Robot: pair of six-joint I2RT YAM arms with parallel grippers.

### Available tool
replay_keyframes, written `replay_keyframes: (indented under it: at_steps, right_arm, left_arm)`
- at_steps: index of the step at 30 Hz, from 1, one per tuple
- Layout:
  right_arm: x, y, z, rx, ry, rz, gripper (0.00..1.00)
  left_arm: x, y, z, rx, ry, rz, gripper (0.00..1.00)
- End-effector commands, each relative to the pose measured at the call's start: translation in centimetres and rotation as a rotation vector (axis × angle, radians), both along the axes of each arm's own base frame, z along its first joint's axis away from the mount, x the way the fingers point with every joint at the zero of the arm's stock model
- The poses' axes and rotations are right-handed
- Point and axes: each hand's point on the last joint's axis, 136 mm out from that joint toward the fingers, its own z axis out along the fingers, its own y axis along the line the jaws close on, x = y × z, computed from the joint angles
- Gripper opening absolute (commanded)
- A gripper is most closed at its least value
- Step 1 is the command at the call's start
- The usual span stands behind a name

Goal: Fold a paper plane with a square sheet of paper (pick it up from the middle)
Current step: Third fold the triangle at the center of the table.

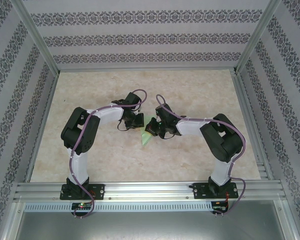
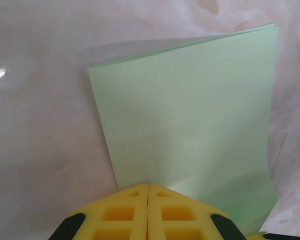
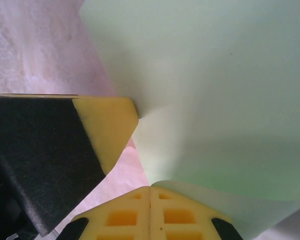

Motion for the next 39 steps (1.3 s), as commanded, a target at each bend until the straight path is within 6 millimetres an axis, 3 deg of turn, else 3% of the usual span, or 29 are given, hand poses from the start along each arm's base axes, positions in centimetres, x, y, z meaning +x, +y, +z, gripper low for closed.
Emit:
replay_keyframes:
  at_steps: [1, 13, 39]
  right_arm:
    - [0.4, 1.0, 0.3, 0.018, -0.029, 0.03, 0.03]
    - [0.0, 1.6, -0.2, 0.013, -0.029, 0.068, 0.03]
    - [0.1, 0.1, -1.2, -0.042, -0.013, 0.014, 0.03]
  left_arm:
    - [-0.3, 0.6, -0.8, 0.027, 0.023, -0.017, 0.07]
    - [-0.5, 0.6, -0.9, 0.026, 0.027, -0.019, 0.07]
    - [-0.7, 0.6, -0.9, 0.023, 0.03, -0.014, 0.08]
